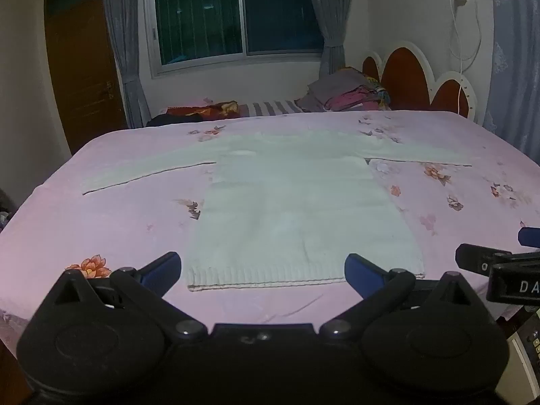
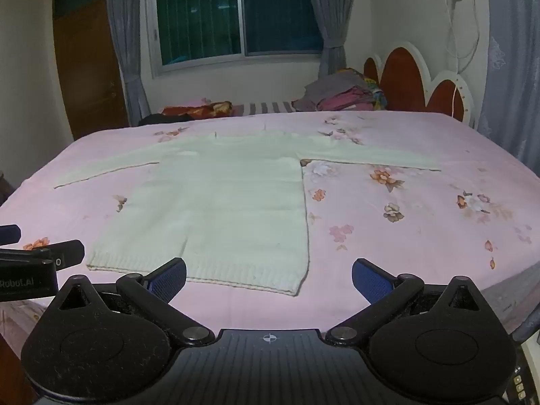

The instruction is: Fold small clothes

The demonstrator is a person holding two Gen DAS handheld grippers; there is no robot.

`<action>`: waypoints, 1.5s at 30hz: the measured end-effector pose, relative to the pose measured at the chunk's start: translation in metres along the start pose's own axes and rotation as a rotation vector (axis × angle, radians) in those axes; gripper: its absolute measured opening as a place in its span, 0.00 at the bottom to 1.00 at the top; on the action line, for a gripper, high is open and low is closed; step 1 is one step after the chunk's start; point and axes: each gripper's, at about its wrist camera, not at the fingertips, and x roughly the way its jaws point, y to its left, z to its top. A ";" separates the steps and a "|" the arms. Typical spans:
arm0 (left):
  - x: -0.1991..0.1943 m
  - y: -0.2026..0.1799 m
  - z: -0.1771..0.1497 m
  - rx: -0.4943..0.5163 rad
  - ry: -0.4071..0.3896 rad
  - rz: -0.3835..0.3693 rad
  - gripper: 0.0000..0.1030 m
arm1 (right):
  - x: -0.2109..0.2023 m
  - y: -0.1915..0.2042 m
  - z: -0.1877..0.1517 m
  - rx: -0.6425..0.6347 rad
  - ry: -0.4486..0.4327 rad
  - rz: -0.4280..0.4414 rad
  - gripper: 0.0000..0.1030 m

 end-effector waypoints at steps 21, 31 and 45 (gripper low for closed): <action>-0.004 0.011 0.002 -0.004 0.003 0.005 1.00 | -0.001 0.005 0.003 -0.007 -0.005 -0.002 1.00; -0.004 0.006 0.001 -0.006 0.001 0.008 1.00 | -0.001 0.008 0.005 -0.007 -0.007 -0.002 1.00; -0.006 0.009 0.003 -0.005 -0.004 0.022 1.00 | 0.000 0.009 0.003 -0.014 -0.008 0.008 1.00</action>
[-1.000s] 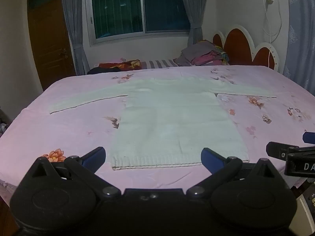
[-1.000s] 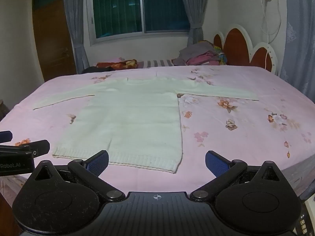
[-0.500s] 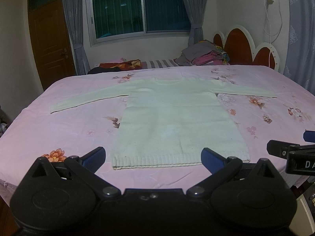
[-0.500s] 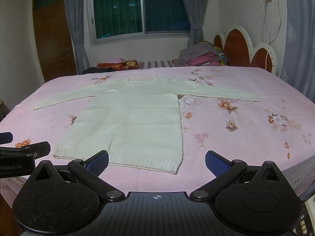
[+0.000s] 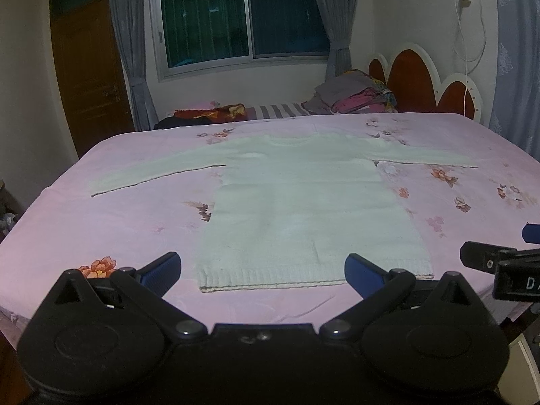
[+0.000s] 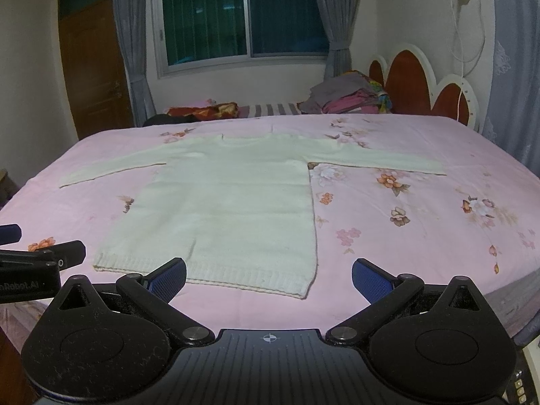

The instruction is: Fold small clothes

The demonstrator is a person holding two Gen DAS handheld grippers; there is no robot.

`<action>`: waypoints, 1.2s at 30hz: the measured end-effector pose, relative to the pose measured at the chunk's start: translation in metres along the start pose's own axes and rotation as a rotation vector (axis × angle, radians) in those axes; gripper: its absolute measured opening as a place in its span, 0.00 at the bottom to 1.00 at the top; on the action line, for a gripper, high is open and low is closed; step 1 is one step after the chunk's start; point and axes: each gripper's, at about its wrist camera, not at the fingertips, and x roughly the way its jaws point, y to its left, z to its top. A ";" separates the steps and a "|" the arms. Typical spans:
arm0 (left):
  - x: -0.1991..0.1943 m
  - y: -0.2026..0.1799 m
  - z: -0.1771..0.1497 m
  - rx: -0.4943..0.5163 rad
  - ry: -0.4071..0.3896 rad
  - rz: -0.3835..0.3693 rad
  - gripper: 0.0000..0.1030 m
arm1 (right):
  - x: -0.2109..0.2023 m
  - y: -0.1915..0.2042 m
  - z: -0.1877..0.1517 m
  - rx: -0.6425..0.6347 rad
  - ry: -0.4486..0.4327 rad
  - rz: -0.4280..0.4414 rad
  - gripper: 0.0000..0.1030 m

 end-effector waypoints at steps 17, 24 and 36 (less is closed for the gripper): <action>0.001 0.001 -0.001 0.004 -0.003 -0.001 1.00 | 0.001 0.002 -0.001 -0.003 -0.001 0.003 1.00; 0.000 -0.001 -0.001 0.003 -0.003 0.002 1.00 | 0.001 0.002 0.000 -0.002 -0.001 0.003 1.00; -0.001 -0.002 -0.001 0.004 -0.005 0.000 1.00 | 0.001 0.000 -0.001 -0.006 0.000 0.005 1.00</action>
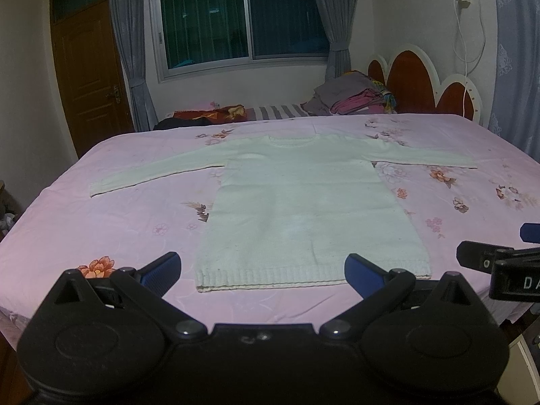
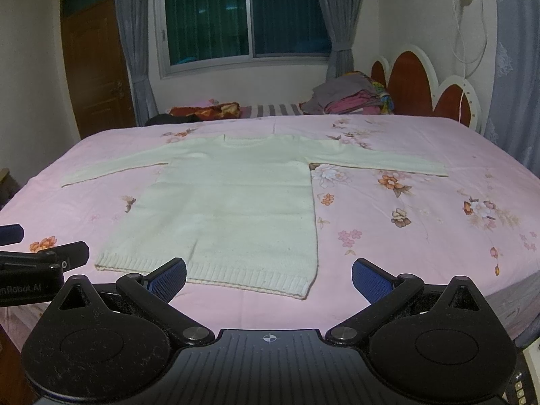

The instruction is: Fold small clothes

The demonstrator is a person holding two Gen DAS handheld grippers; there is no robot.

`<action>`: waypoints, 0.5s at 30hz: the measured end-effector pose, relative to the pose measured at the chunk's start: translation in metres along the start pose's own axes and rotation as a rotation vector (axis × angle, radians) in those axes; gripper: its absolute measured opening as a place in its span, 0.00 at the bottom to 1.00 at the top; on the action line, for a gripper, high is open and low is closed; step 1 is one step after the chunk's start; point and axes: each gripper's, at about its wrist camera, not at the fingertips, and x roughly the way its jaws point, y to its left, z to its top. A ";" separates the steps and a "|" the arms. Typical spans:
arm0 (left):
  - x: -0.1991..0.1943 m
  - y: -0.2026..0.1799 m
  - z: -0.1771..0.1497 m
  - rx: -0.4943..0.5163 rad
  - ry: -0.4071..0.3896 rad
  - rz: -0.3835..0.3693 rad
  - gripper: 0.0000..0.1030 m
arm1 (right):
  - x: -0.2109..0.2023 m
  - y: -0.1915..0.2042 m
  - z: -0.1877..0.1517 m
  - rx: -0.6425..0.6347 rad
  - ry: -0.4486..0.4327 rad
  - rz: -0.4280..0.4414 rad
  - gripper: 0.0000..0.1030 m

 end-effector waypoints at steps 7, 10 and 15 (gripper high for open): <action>0.000 -0.002 0.000 0.000 -0.002 0.000 1.00 | -0.001 -0.001 0.000 -0.001 -0.001 -0.002 1.00; 0.000 -0.002 0.000 0.000 -0.002 0.002 1.00 | -0.001 0.000 0.000 -0.001 0.000 -0.001 1.00; 0.000 -0.002 0.000 0.001 -0.004 0.001 1.00 | -0.001 -0.003 0.000 0.000 0.002 0.001 1.00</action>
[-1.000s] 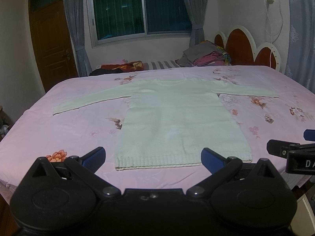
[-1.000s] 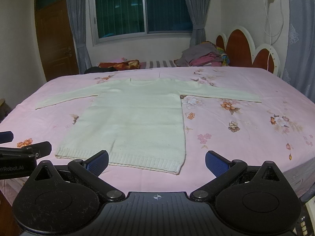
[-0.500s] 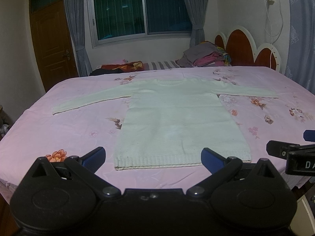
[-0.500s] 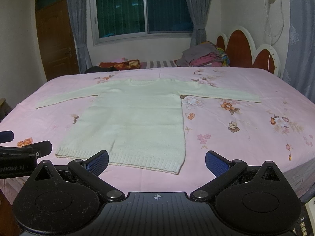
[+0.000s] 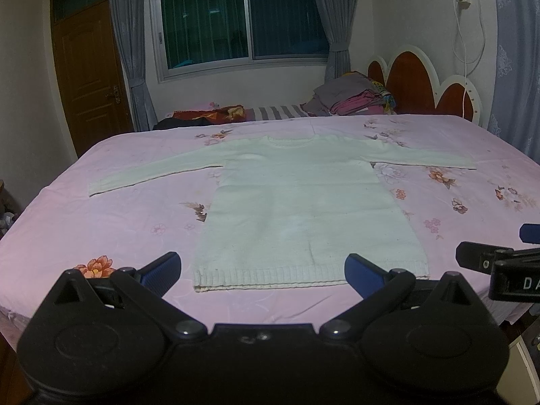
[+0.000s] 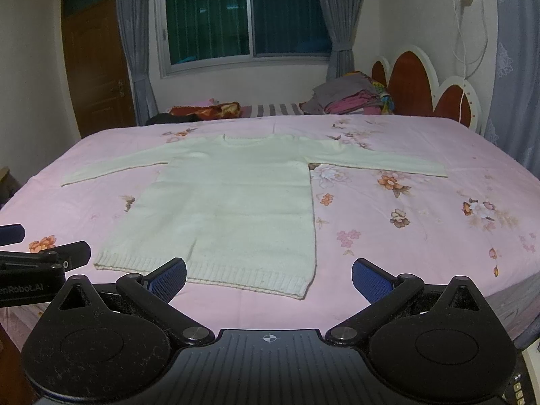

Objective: Fold small clothes
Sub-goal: 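Lower the right tool to a sweater sleeve cuff and close on it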

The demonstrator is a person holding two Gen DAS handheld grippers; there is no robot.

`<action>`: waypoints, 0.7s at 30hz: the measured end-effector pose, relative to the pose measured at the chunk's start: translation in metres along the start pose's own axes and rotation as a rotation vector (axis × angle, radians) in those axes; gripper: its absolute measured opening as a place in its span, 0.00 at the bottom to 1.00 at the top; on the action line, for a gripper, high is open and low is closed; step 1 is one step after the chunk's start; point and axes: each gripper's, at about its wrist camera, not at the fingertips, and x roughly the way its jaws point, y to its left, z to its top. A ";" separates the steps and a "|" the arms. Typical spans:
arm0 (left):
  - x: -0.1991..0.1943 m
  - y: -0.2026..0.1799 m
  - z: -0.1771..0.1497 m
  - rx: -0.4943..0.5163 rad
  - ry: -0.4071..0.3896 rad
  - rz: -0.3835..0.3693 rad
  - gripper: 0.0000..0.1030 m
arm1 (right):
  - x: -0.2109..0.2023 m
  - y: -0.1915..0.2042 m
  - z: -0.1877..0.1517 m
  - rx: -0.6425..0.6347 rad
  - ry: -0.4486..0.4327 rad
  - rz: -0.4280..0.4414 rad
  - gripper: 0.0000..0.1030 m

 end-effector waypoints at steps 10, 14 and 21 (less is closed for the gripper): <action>0.006 -0.006 0.001 0.018 -0.050 0.022 1.00 | 0.014 -0.006 0.003 0.039 0.001 -0.008 1.00; 0.025 -0.005 0.011 0.027 -0.074 0.021 1.00 | 0.028 -0.006 0.013 0.044 -0.005 -0.016 1.00; 0.070 -0.006 0.034 0.062 -0.095 -0.011 1.00 | 0.067 -0.007 0.039 0.044 -0.004 -0.045 1.00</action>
